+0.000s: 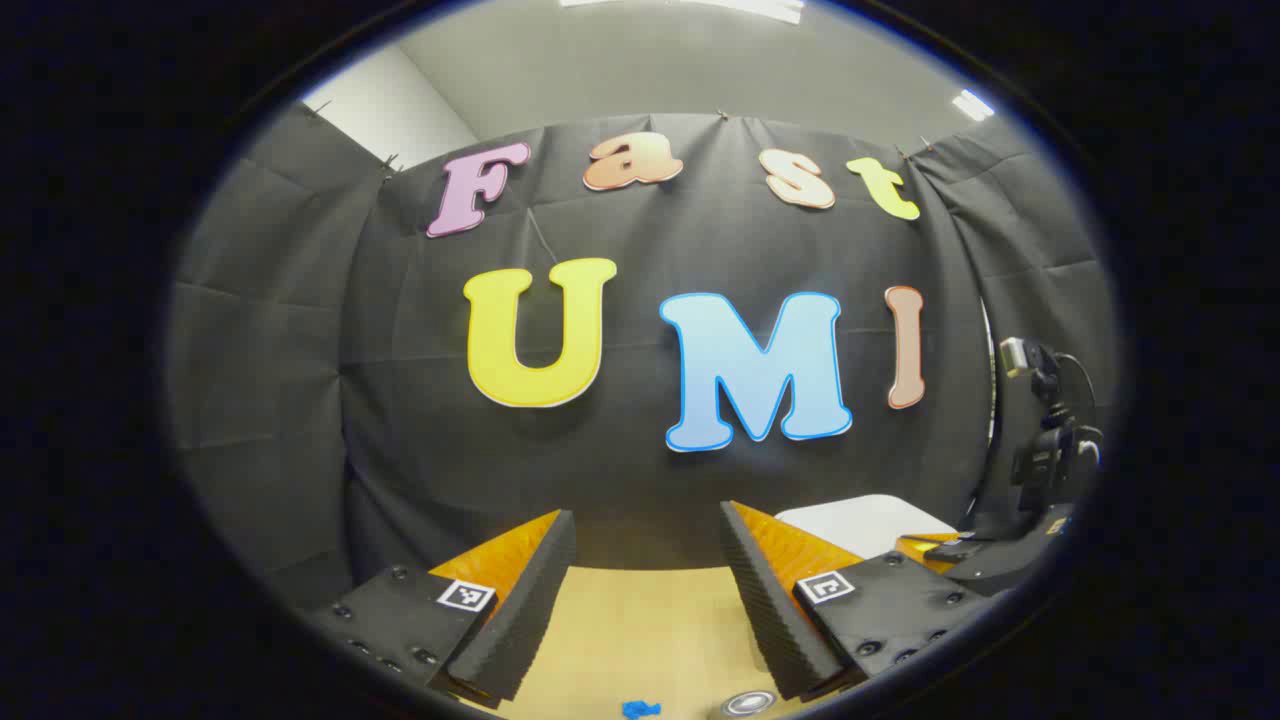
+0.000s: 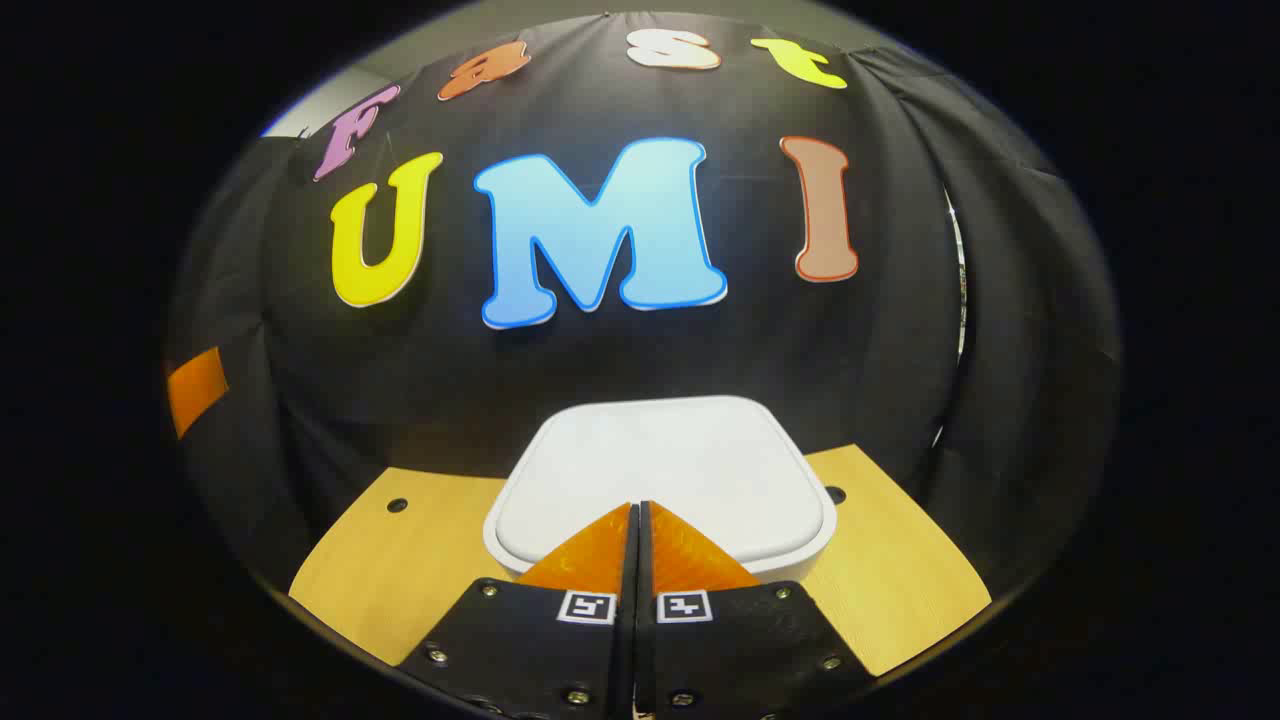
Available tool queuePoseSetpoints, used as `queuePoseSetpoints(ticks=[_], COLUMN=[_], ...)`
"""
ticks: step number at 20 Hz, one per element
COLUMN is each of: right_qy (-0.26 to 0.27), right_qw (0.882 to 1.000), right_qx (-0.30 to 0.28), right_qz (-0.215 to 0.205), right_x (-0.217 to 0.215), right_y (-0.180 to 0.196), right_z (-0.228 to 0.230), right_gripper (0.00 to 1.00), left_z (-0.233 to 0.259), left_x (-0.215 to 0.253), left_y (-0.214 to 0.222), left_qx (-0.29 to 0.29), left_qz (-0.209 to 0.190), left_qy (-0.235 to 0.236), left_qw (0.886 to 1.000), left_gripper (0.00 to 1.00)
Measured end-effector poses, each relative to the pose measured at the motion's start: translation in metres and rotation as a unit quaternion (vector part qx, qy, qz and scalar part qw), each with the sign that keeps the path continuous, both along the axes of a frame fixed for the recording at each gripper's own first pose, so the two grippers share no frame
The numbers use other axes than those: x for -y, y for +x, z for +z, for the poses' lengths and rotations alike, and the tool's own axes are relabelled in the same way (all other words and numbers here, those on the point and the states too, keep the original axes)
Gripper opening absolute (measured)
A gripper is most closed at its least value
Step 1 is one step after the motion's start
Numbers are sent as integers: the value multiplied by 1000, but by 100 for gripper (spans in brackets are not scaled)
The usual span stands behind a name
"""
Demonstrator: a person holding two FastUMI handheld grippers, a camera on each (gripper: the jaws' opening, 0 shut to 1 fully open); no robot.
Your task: Press the lid of the desktop garbage bin to open it, pick up the crumpled paper on the desktop and throw it into the bin, then pick up the pop can on the desktop and drop it into the bin, and finally close the garbage bin lid.
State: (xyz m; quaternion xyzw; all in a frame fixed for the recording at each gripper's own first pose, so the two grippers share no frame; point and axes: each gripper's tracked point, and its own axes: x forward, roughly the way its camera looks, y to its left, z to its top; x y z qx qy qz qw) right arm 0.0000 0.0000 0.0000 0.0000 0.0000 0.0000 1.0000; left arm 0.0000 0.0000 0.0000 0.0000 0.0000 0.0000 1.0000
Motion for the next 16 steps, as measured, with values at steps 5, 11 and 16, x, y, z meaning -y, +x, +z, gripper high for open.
queuePoseSetpoints(ticks=[5,11,16], right_qy=[18,18,24], right_qw=[1000,1000,1000], right_qx=[-5,-3,-7], right_qz=[12,14,13], right_x=[0,1,1], right_y=[3,4,4], right_z=[-5,-9,-11], right_gripper=[1,1,1], left_z=[-1,-2,5], left_x=[2,5,7], left_y=[0,0,-5], left_qx=[-2,-5,4], left_qz=[-2,-8,-12], left_qy=[-6,-10,-11], left_qw=[1000,1000,1000], left_gripper=[98,94,94])
